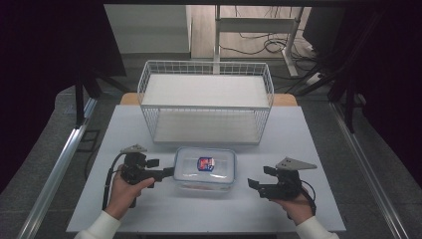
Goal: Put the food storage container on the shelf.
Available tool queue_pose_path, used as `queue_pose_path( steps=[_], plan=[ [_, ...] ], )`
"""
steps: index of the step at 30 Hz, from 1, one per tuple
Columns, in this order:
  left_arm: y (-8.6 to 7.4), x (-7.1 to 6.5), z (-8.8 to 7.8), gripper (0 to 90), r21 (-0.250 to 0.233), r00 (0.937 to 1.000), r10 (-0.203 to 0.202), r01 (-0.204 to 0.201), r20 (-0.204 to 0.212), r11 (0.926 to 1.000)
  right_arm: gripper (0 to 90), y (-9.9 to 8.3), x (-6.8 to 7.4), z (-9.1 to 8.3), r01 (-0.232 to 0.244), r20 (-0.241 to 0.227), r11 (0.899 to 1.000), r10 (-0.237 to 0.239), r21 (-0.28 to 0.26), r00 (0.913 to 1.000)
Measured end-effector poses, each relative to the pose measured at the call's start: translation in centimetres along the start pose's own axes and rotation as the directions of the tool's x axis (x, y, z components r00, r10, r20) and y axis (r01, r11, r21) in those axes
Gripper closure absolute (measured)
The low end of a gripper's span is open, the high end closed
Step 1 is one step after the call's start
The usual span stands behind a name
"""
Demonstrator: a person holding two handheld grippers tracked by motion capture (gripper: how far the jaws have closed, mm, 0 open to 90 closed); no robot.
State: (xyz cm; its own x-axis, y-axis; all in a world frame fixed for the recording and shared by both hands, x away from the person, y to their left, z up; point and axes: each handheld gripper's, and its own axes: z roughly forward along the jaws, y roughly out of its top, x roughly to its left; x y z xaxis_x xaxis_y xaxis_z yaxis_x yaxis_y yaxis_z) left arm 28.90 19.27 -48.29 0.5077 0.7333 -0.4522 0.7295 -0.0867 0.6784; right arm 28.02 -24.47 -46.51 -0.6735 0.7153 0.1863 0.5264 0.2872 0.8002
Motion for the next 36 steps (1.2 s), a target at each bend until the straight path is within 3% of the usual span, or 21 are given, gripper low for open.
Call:
queue_pose_path(
  steps=[7,11,15,20,22,23,24,28,30,32,33,35,36],
  plan=[
    [0.8,1.6,1.9,14.7,0.019,0.9978,-0.035,0.034,0.055,0.9992,19.5,0.4,-0.1,1.0,-0.007,-0.005,1.000,0.007,0.010,1.0000],
    [1.2,2.3,3.0,13.1,0.038,0.9901,-0.086,0.082,0.111,0.9959,19.4,0.6,-0.2,1.4,-0.013,-0.003,1.000,0.013,0.014,0.9999],
    [1.3,2.7,3.8,12.7,0.075,0.9845,-0.098,0.088,0.145,0.9933,19.4,0.8,-0.1,1.7,-0.011,-0.001,1.000,0.011,0.016,0.9999],
    [1.3,3.1,4.9,13.3,0.107,0.9707,-0.137,0.118,0.197,0.9872,18.9,1.2,-0.4,2.3,-0.043,-0.028,0.999,0.044,0.020,0.9987],
    [1.2,2.9,5.0,16.3,0.118,0.9687,-0.128,0.105,0.213,0.9875,16.2,1.5,-0.7,2.9,-0.117,-0.100,0.993,0.120,0.033,0.9877],
    [1.2,2.9,5.0,17.2,0.118,0.9687,-0.128,0.105,0.213,0.9875,16.2,1.5,-0.7,2.9,-0.117,-0.100,0.993,0.120,0.033,0.9877],
    [1.2,2.8,5.1,18.1,0.122,0.9654,-0.132,0.107,0.224,0.9867,15.2,1.6,-0.8,3.4,-0.138,-0.122,0.990,0.142,0.041,0.9823],
    [1.0,2.7,5.4,19.8,0.131,0.9657,-0.130,0.102,0.225,0.9861,14.4,1.8,-0.8,4.2,-0.150,-0.134,0.987,0.156,0.058,0.9786],
    [1.0,2.7,5.4,22.0,0.134,0.9666,-0.131,0.103,0.220,0.9855,13.3,1.8,-1.0,5.2,-0.188,-0.159,0.979,0.199,0.079,0.9670],
    [1.0,2.7,5.4,23.0,0.134,0.9664,-0.135,0.107,0.219,0.9852,13.1,1.8,-1.1,5.6,-0.203,-0.166,0.975,0.216,0.088,0.9622],
    [1.0,2.8,5.4,24.9,0.131,0.9657,-0.138,0.111,0.220,0.9852,12.6,1.8,-1.4,6.4,-0.232,-0.179,0.968,0.247,0.100,0.9525],
    [1.0,2.9,5.3,26.3,0.130,0.9654,-0.140,0.114,0.220,0.9850,12.2,1.8,-1.6,7.1,-0.258,-0.191,0.959,0.277,0.120,0.9416],
    [1.0,2.9,5.3,26.6,0.130,0.9654,-0.140,0.114,0.220,0.9850,12.2,1.8,-1.6,7.1,-0.258,-0.191,0.959,0.277,0.120,0.9416]
  ],
)
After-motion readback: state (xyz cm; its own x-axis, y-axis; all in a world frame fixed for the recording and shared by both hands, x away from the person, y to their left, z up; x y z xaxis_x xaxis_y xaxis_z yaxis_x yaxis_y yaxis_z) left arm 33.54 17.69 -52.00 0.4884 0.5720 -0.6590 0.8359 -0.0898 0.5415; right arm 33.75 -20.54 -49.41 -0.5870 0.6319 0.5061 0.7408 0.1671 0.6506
